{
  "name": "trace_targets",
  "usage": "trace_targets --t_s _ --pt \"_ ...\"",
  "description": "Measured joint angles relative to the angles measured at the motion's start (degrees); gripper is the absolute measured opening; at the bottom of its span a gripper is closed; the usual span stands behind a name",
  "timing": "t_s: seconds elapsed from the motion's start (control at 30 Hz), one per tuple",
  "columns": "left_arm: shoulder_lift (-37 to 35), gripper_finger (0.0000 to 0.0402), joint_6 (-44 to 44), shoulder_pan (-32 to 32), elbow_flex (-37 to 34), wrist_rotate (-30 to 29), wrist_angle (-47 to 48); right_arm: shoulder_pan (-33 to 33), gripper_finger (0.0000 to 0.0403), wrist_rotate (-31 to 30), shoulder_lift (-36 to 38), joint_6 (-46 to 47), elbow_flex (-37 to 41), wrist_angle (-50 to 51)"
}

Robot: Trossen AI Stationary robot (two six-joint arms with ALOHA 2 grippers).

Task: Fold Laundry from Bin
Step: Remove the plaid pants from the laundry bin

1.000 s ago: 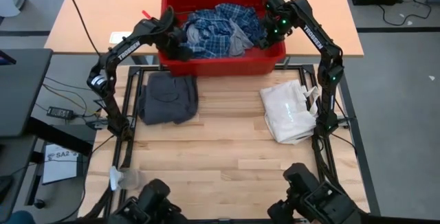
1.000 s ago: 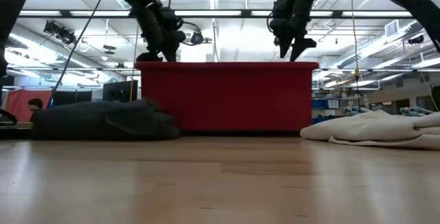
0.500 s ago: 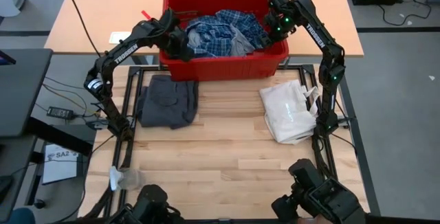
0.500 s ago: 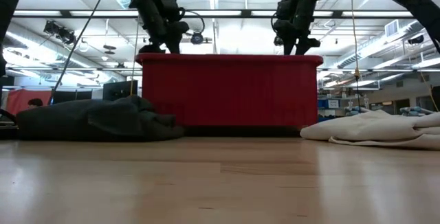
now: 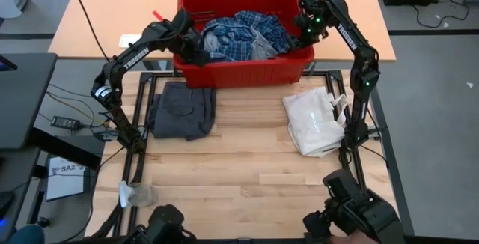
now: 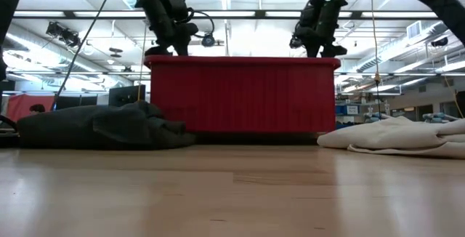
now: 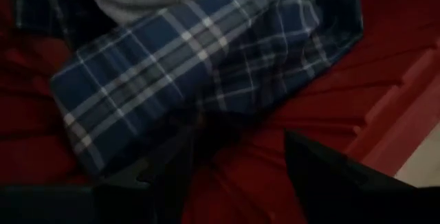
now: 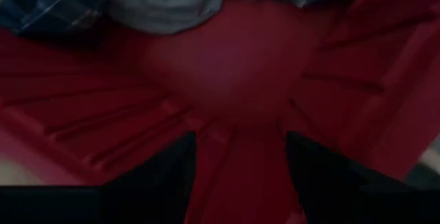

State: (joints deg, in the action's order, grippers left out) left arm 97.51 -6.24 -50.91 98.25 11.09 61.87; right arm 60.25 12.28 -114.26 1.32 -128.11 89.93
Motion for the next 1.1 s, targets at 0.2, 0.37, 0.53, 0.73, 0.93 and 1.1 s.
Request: trace_targets --t_s 0.2,0.37,0.53,0.73,0.93,1.1 --pt "-0.88 0.0231 1.16 2.56 -0.08 0.48 1.5 -2.16 0.0229 -0.3 4.66 1.7 9.0 0.07" --pt "-2.53 0.0231 1.29 2.37 -0.03 1.02 -1.59 -3.07 0.0229 -2.16 7.42 3.93 11.75 -1.02" --pt "-4.84 0.0231 2.42 2.23 -0.01 1.95 5.74 -3.09 0.0229 -2.1 9.33 6.94 11.93 -1.94" --pt "-7.18 0.0231 2.93 0.45 -0.01 1.79 -5.98 -3.06 0.0229 -1.74 11.43 9.29 11.93 -4.75" --pt "-3.27 0.0231 1.58 -4.59 0.03 3.81 -23.4 -3.19 0.0229 -1.47 12.81 12.16 11.91 -6.72" --pt "5.32 0.0231 -0.41 -6.76 0.05 6.05 -34.34 -3.86 0.0229 -0.5 12.9 14.2 11.91 -6.74"
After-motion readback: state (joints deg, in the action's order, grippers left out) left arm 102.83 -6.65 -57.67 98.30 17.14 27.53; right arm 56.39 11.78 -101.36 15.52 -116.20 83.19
